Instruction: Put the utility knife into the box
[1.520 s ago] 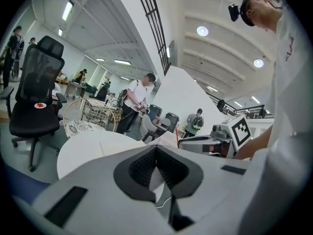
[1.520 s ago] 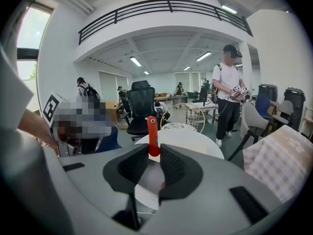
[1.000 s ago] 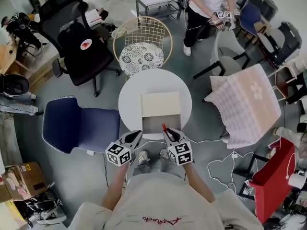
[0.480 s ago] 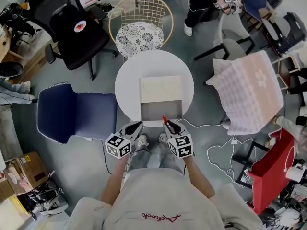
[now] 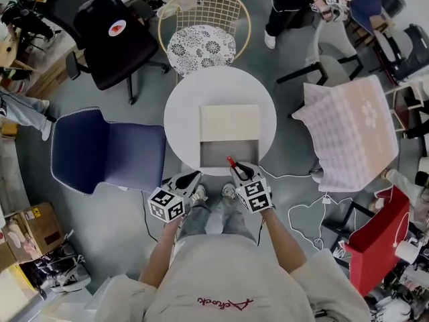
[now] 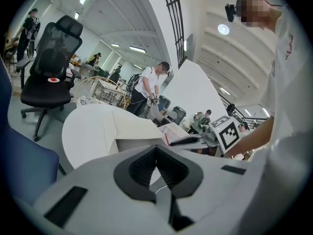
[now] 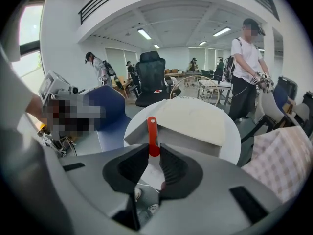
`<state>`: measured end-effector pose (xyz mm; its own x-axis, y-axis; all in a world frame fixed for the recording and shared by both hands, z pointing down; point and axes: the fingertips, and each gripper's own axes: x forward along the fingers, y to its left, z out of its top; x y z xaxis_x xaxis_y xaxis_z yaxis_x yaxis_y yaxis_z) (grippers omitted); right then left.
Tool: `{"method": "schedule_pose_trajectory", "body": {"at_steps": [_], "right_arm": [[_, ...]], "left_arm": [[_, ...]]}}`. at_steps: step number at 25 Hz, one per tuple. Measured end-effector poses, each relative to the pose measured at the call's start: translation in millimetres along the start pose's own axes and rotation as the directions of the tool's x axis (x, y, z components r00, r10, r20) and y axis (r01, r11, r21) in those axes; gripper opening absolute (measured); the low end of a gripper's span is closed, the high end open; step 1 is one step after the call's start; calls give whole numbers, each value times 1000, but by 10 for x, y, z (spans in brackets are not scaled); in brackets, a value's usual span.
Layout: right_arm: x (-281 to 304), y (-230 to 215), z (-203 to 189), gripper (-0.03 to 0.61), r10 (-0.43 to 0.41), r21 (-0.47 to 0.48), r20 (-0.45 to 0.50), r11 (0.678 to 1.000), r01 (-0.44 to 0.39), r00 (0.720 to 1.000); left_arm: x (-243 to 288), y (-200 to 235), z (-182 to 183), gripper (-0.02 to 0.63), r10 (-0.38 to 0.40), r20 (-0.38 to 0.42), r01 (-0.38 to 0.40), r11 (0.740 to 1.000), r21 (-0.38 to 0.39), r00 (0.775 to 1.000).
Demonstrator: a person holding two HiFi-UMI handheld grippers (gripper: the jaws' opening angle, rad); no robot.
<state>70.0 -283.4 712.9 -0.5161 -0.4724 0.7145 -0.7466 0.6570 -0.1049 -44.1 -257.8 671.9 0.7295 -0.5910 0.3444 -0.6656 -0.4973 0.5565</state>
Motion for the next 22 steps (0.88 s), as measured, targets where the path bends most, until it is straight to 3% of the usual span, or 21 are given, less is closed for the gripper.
{"method": "schedule_pose_trajectory", "body": {"at_steps": [8, 12, 16, 22], "right_arm": [[307, -154, -28, 81, 40, -89, -106, 995, -50, 994], [419, -199, -48, 81, 45, -234, -193, 968, -91, 980], [547, -229, -63, 81, 39, -415, -274, 897, -154, 961], [686, -256, -249, 81, 1, -636, -399, 720, -278, 917]], "left_arm": [[-61, 41, -58, 11, 28, 18, -28, 999, -29, 999], [-77, 63, -51, 11, 39, 26, -38, 999, -38, 999], [-89, 100, -61, 11, 47, 26, -45, 998, -47, 999], [-99, 99, -111, 11, 51, 23, -49, 997, -62, 998]]}}
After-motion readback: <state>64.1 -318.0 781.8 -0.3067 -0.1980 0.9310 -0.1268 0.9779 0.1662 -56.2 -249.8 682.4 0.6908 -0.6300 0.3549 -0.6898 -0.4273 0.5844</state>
